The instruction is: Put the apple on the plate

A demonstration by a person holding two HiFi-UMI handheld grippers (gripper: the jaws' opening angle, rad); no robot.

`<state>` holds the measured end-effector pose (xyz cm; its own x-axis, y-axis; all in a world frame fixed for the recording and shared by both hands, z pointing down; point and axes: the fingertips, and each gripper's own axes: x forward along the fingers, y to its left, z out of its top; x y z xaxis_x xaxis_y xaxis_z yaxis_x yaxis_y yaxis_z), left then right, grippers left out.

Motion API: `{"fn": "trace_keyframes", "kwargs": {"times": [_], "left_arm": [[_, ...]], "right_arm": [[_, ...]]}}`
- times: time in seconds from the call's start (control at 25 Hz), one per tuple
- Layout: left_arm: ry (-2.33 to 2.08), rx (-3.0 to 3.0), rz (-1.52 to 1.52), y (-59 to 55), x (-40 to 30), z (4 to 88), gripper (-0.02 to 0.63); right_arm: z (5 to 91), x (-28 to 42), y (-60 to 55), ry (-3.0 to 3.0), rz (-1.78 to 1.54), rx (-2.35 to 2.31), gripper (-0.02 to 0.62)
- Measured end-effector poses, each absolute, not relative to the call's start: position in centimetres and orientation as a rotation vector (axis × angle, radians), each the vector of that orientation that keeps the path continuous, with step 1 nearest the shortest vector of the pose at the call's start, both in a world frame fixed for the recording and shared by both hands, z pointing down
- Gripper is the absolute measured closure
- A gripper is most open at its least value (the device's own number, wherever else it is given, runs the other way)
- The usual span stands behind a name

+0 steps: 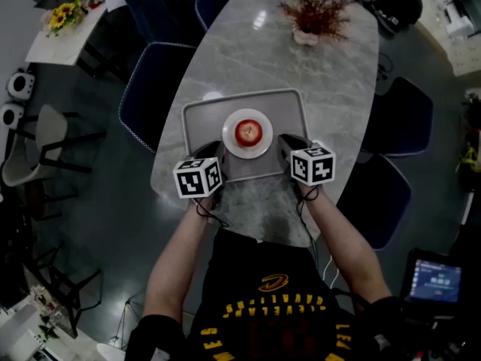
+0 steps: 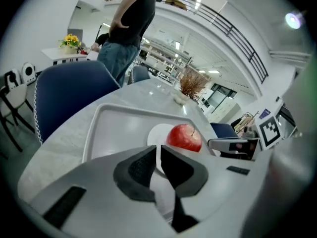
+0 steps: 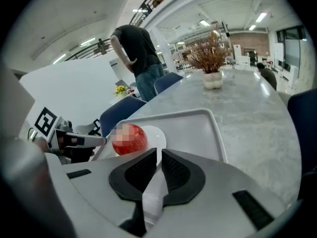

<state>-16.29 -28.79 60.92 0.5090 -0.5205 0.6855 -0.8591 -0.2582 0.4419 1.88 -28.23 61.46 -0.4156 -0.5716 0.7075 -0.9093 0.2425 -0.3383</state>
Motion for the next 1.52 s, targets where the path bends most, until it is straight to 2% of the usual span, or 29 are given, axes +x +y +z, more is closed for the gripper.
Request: {"fn": "trace_keyframes", "kwargs": {"times": [0.28,0.48,0.64,0.68,1.08,1.52], "left_arm": [[-1.164,2.209,0.437,-26.6,-14.3,54.4,0.577],[-1.125,2.378,0.36,-22.9,-11.5,49.2,0.578],[-1.116,2.448,0.306,-20.0,-9.9,46.4,0.604],[-1.116,2.463,0.295,-19.4,-9.5,45.7,0.604],[-1.094,2.535,0.163,-12.2,-2.8,40.0,0.604],[-1.2,2.63,0.103,-8.3,0.5,34.5,0.604]], "right_arm": [[55.4,-1.2,-25.7,-2.328,0.689,1.299,0.563],[50.9,-1.4,-22.6,-2.444,0.612,1.318,0.563],[48.1,-1.7,-20.0,-2.543,0.533,1.265,0.565],[47.3,-1.5,-19.4,-2.566,0.511,1.259,0.589],[41.2,2.7,-12.8,-2.711,0.501,1.356,0.589],[35.2,5.2,-9.1,-2.817,0.214,1.327,0.589]]}}
